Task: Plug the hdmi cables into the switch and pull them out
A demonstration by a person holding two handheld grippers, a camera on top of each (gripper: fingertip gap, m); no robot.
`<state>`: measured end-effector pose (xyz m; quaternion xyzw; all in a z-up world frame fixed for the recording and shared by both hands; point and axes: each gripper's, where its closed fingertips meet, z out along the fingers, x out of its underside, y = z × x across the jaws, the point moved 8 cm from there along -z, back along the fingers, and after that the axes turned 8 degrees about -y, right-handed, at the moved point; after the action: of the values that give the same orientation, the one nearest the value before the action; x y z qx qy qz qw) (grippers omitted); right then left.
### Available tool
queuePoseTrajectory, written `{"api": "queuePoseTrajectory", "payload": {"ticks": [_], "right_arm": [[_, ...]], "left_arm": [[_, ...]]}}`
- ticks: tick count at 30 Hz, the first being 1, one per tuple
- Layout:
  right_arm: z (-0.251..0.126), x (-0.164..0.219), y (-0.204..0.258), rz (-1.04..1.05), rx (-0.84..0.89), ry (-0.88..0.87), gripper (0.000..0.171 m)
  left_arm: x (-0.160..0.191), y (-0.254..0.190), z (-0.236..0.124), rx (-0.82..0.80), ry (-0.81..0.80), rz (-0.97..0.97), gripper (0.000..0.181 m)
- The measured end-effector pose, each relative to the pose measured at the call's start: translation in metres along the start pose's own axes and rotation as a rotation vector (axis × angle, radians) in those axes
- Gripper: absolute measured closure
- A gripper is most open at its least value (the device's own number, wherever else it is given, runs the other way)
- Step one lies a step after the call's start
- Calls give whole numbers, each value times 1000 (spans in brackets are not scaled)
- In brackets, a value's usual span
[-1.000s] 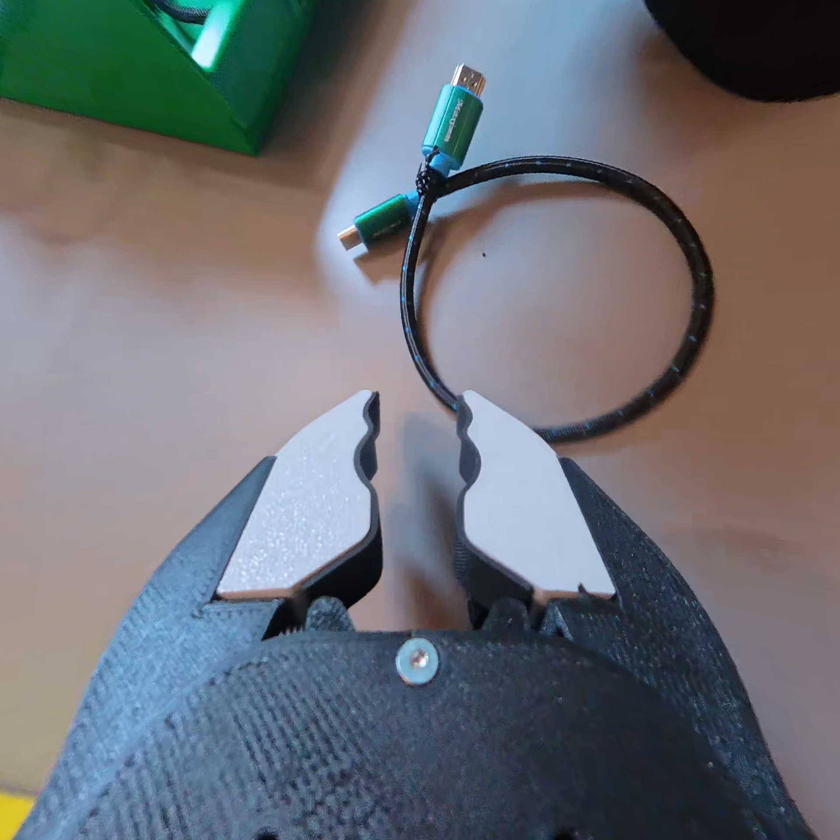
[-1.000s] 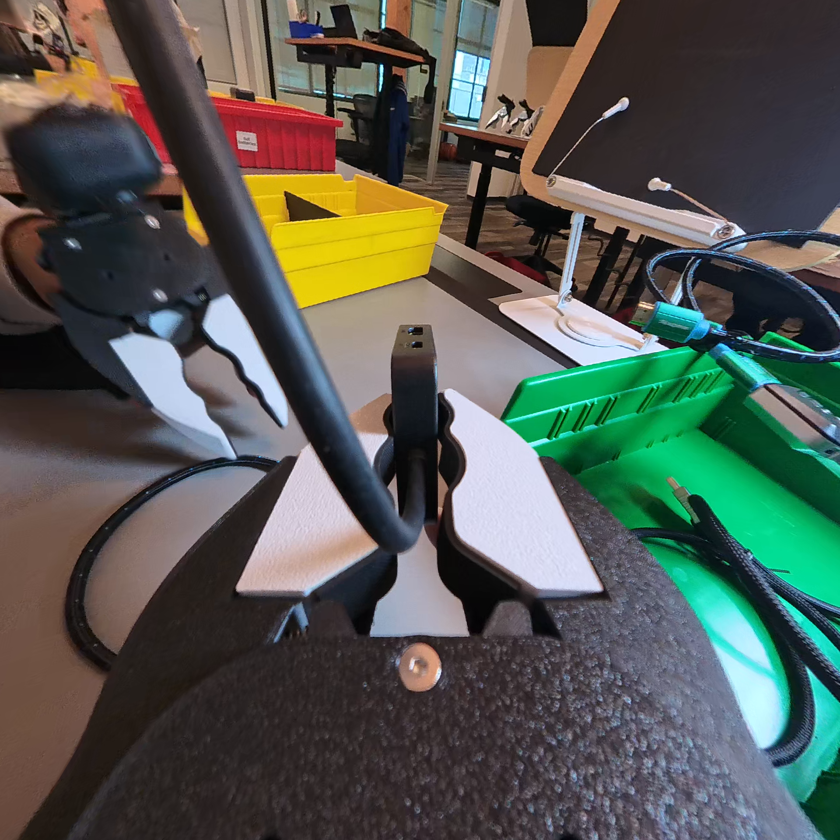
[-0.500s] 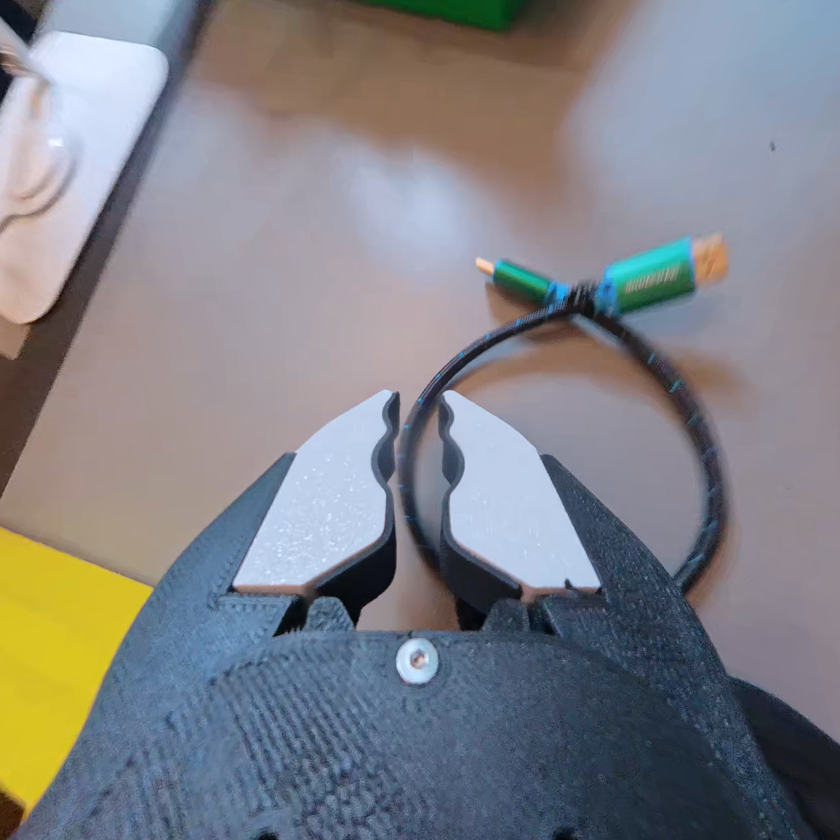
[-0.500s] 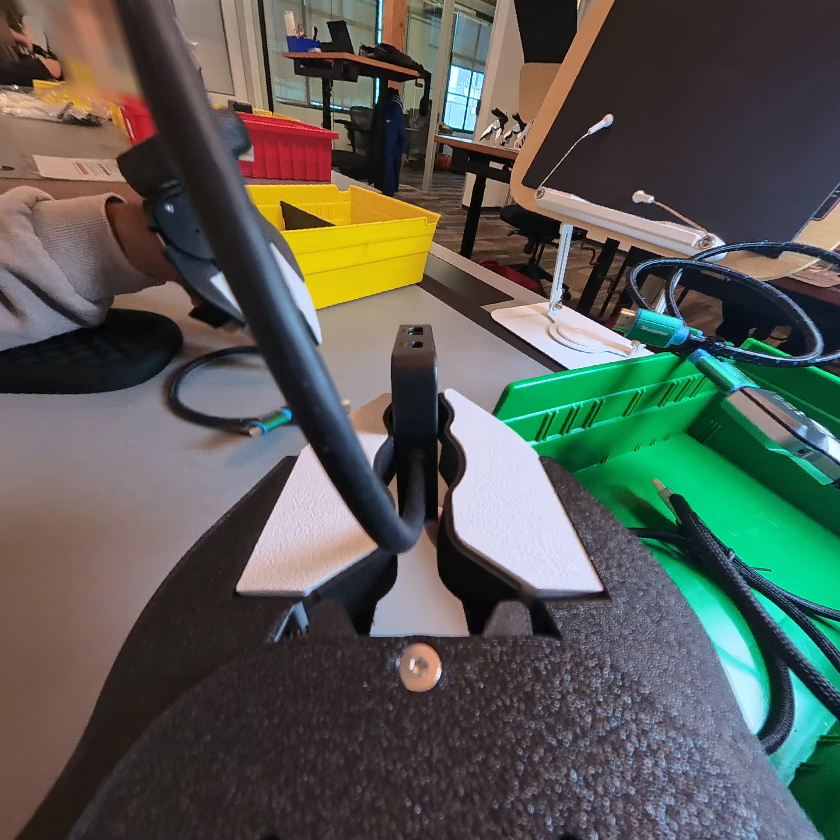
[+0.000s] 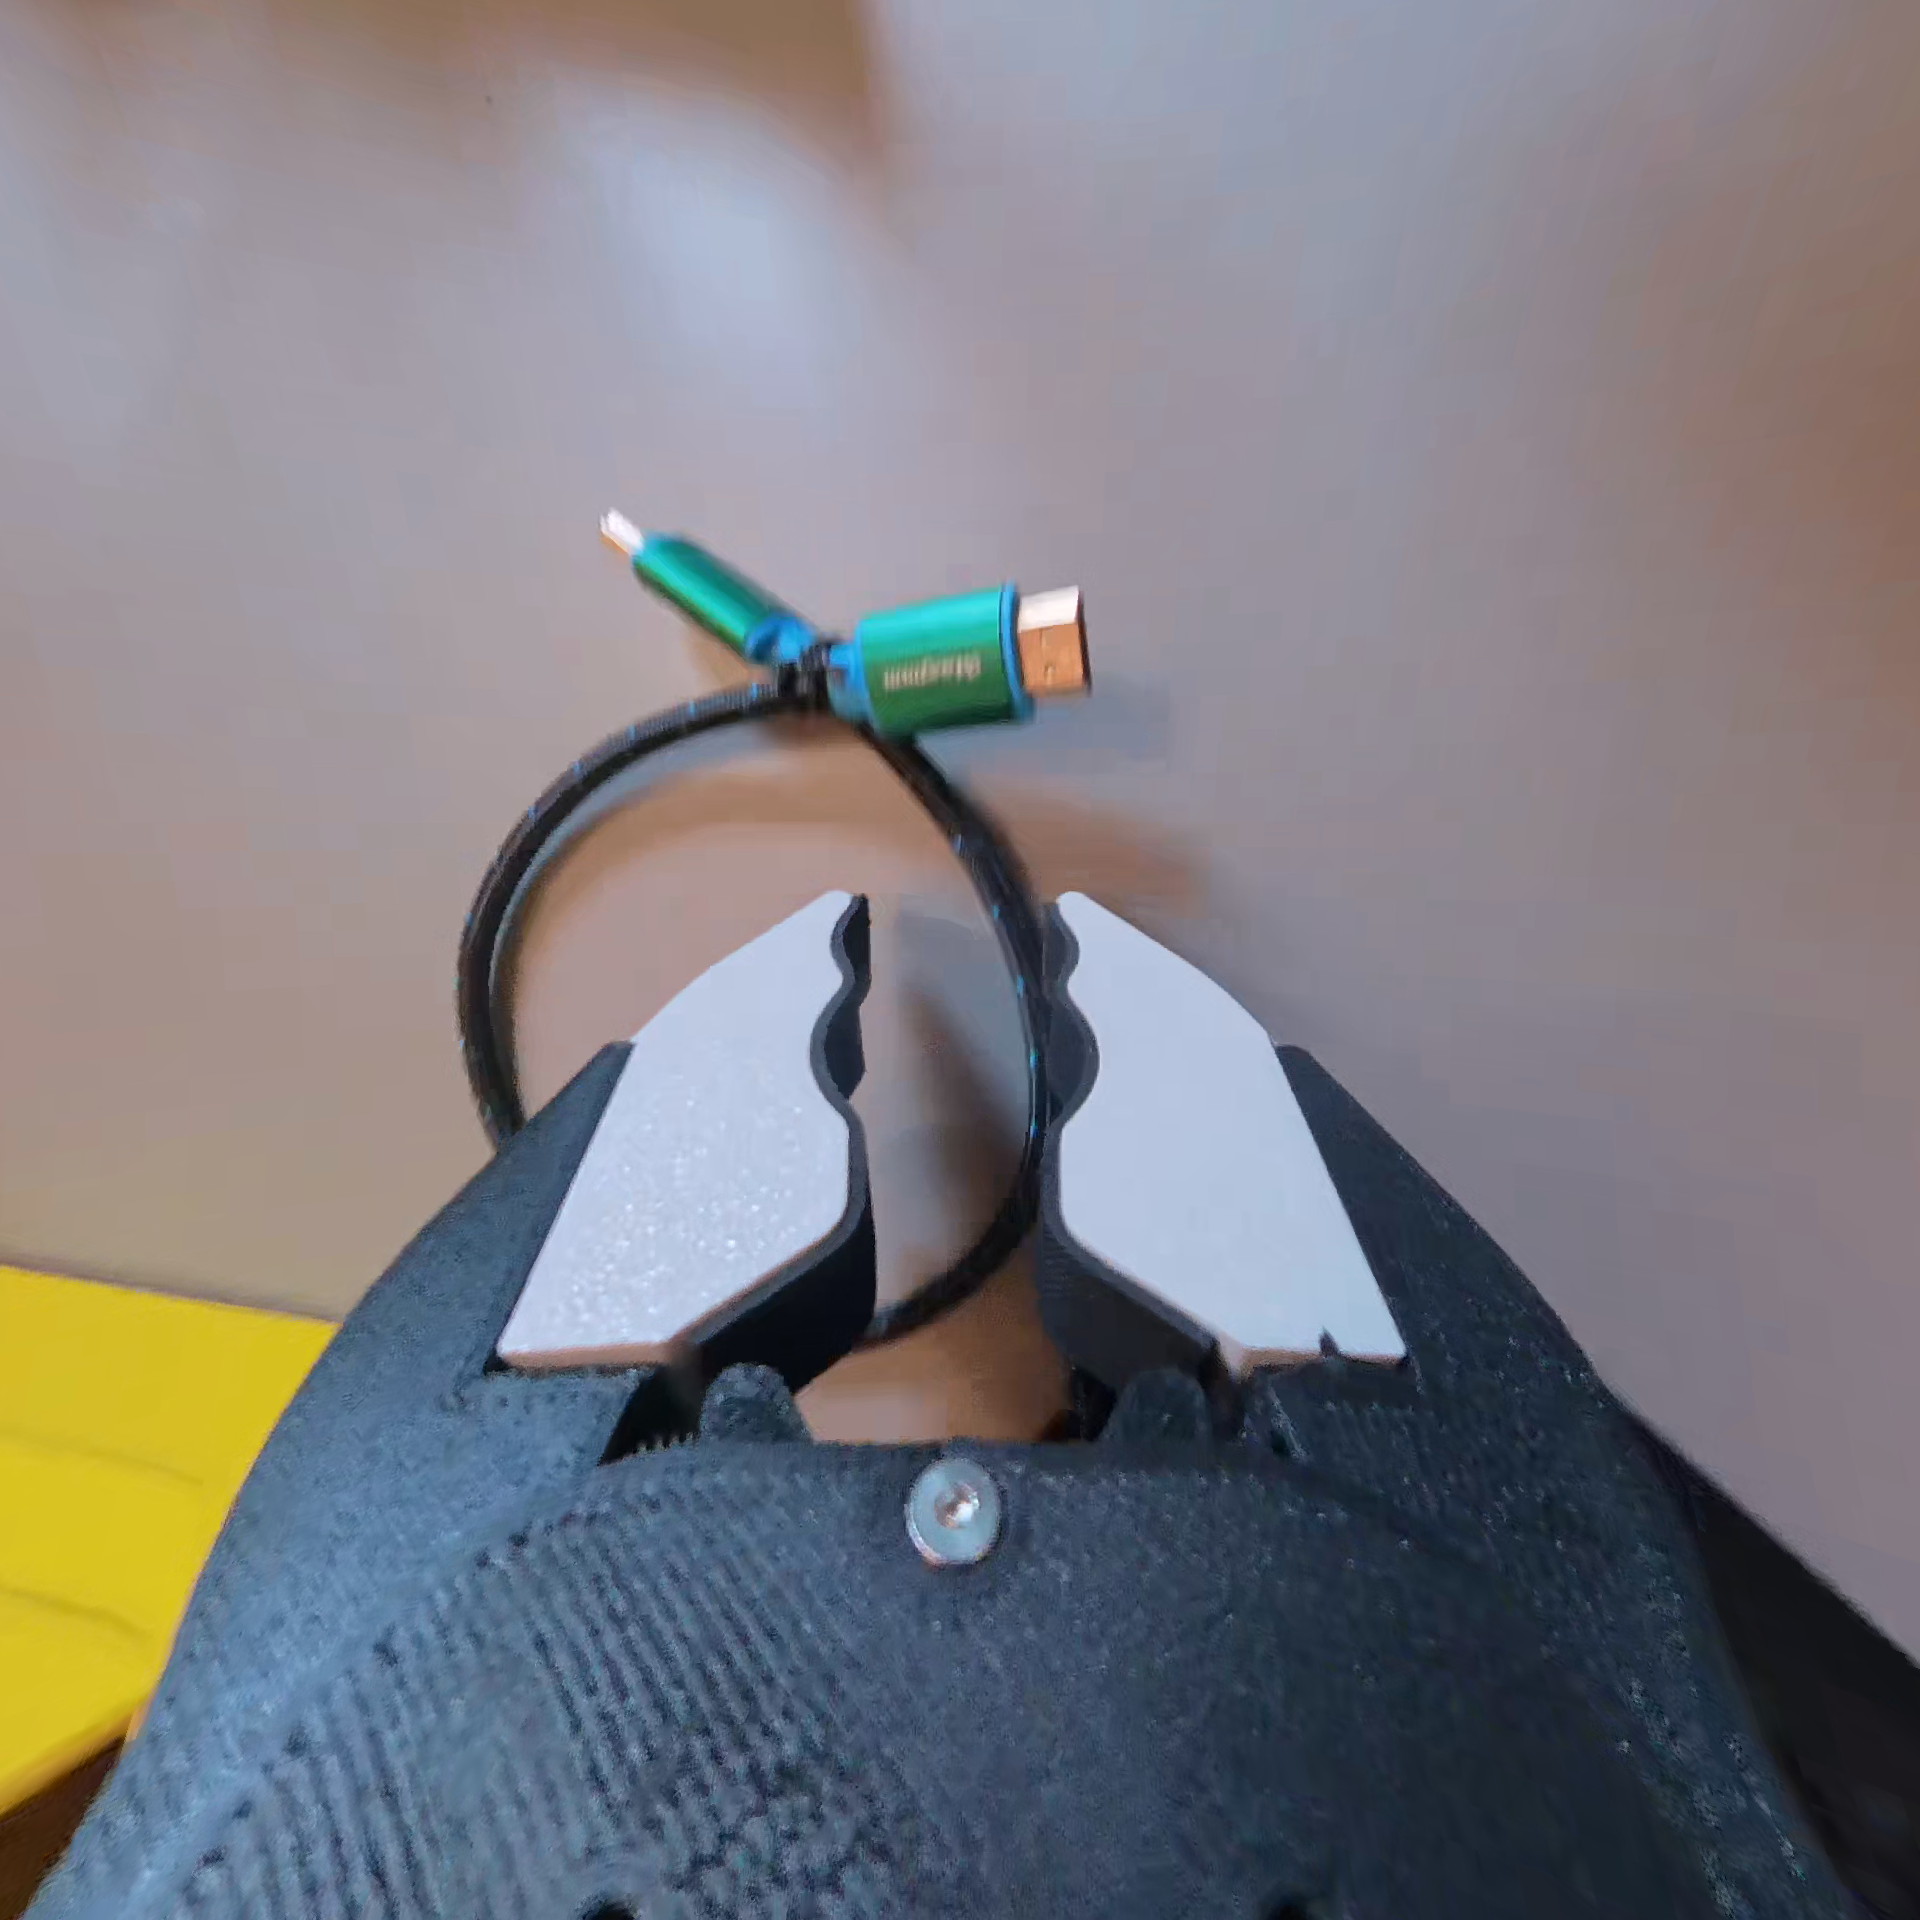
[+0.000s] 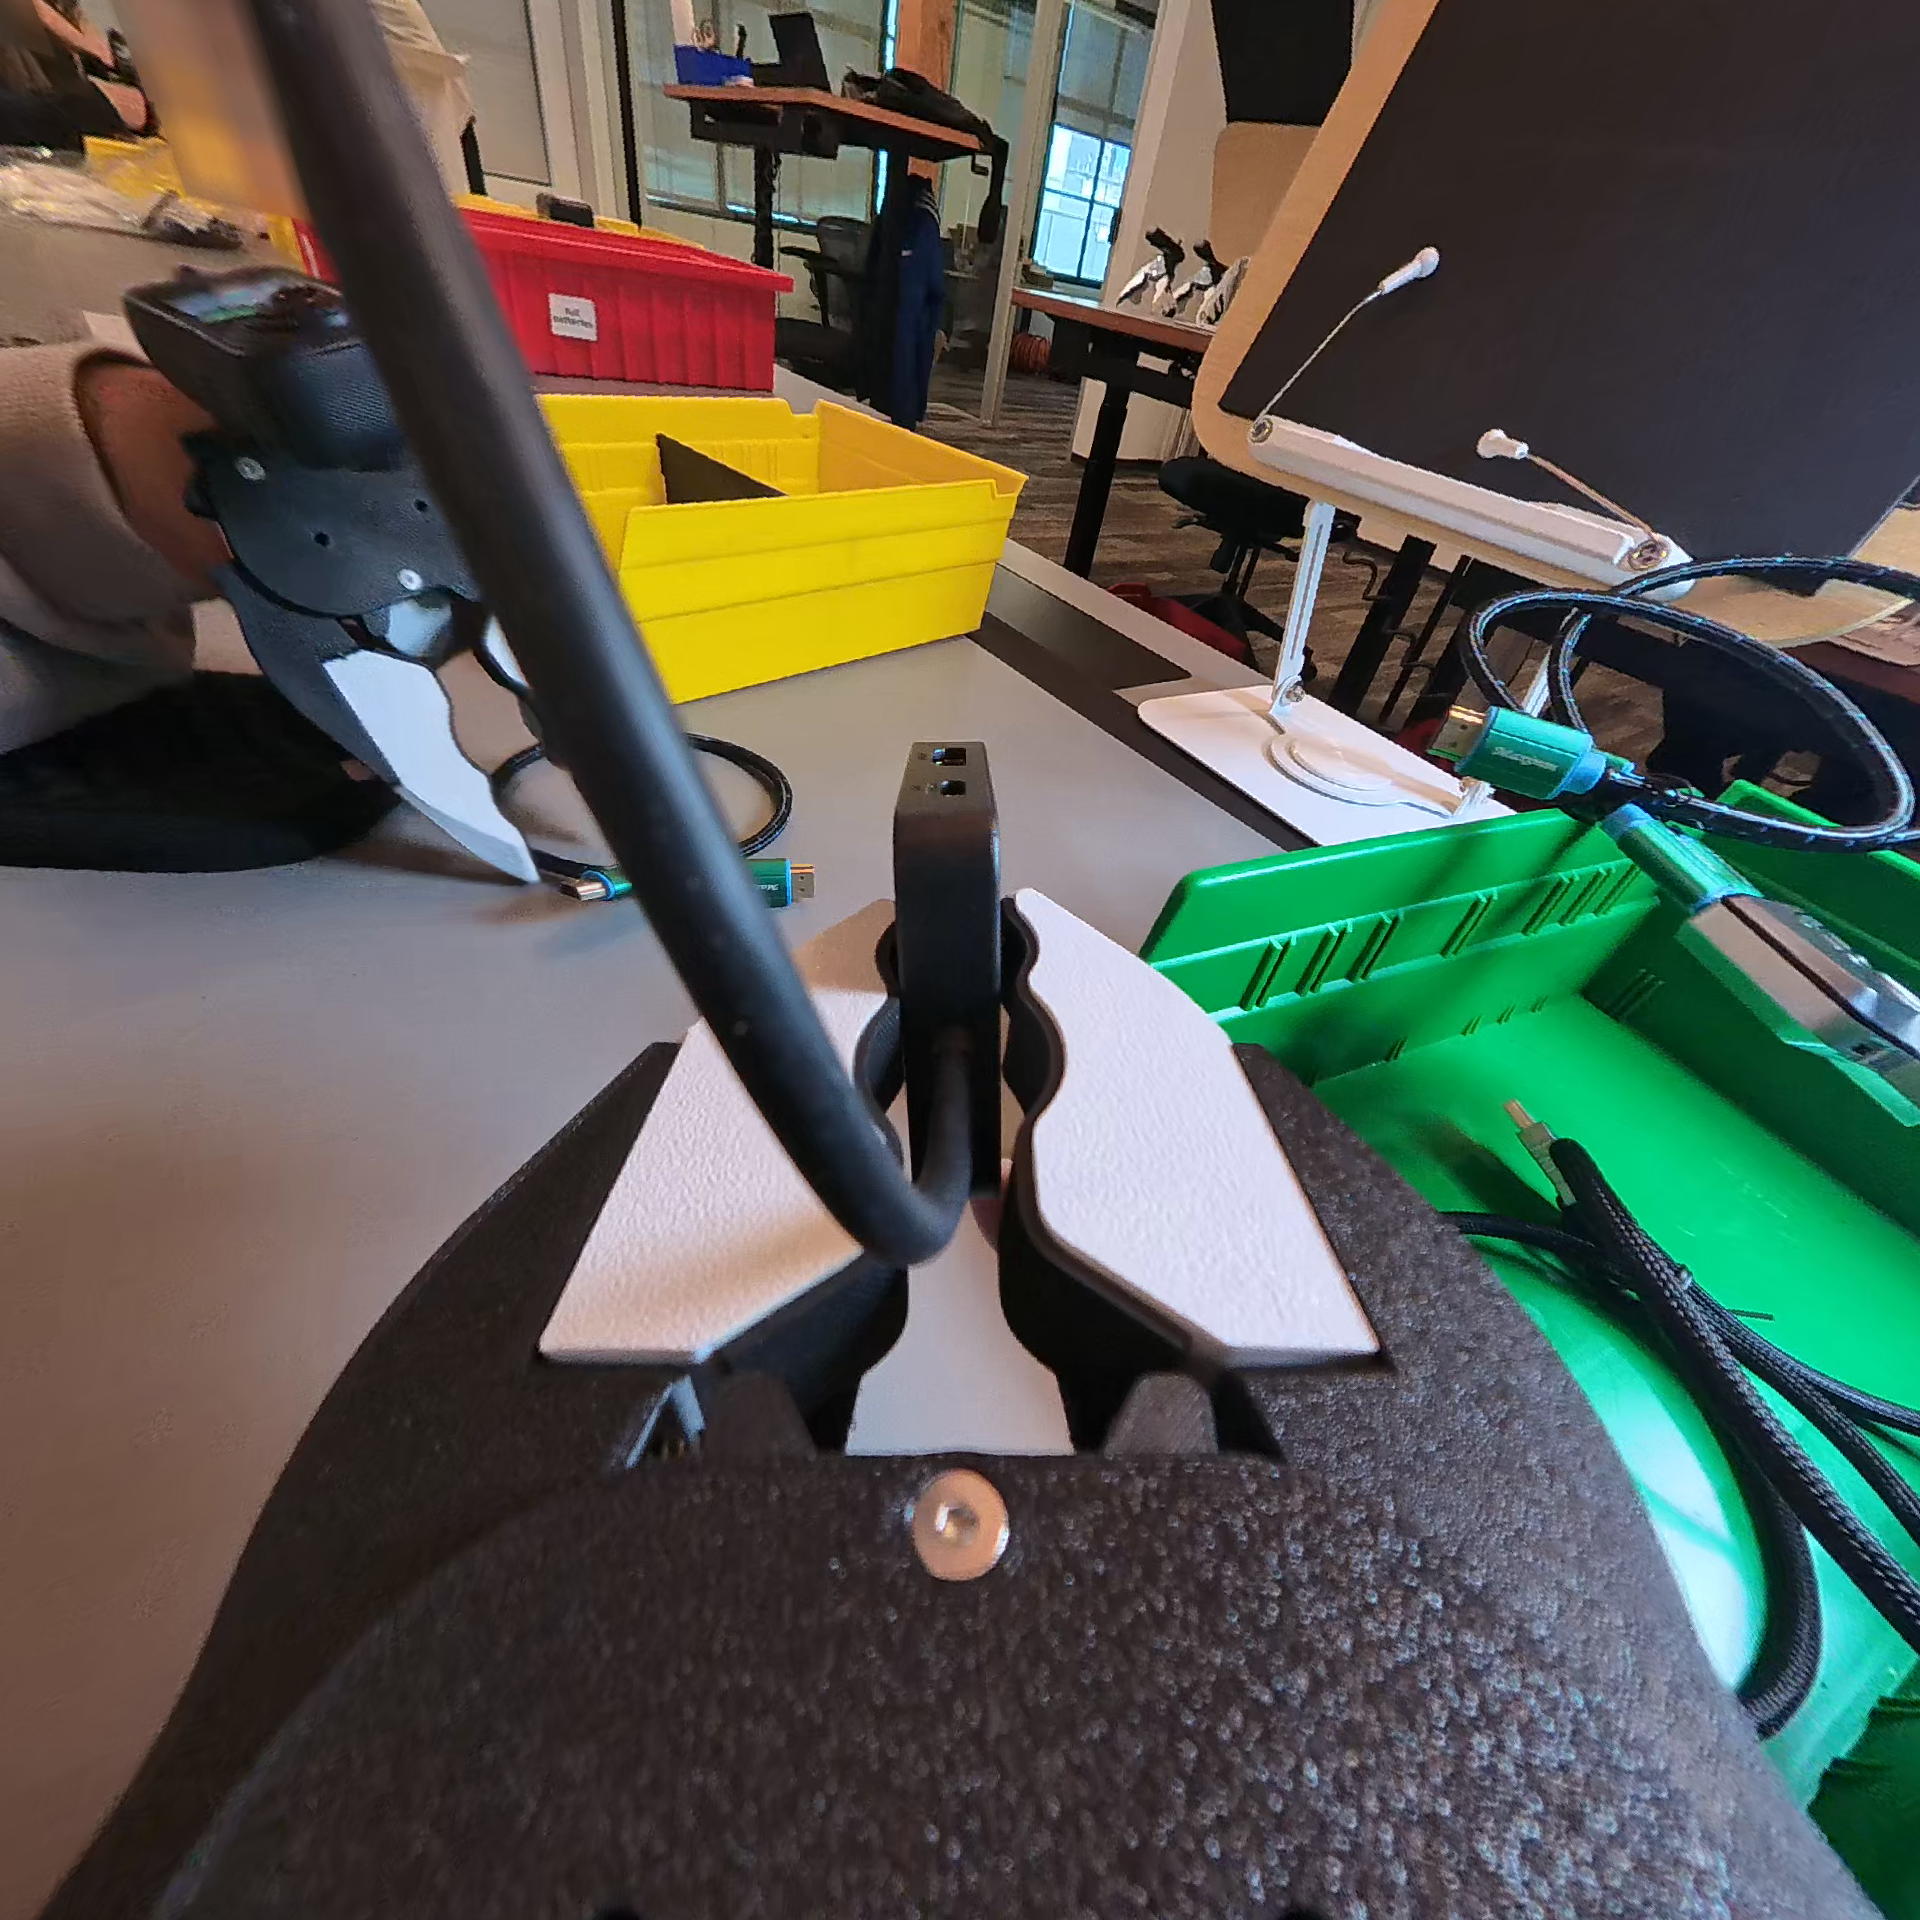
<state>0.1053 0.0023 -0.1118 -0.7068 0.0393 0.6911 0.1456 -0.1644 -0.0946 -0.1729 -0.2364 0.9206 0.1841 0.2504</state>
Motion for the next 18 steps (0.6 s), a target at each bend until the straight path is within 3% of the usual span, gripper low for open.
{"api": "queuePoseTrajectory", "payload": {"ticks": [8,12,14,18], "right_arm": [[4,12,-6,64,13,26,157],[5,15,-6,55,27,48,157],[4,15,-6,55,35,45,156],[4,17,-9,64,39,56,157]], "left_arm": [[48,9,-35,42,232,127,146],[43,8,-31,118,233,200,157],[40,5,-27,158,236,248,173],[32,-5,-27,213,274,303,174]]}}
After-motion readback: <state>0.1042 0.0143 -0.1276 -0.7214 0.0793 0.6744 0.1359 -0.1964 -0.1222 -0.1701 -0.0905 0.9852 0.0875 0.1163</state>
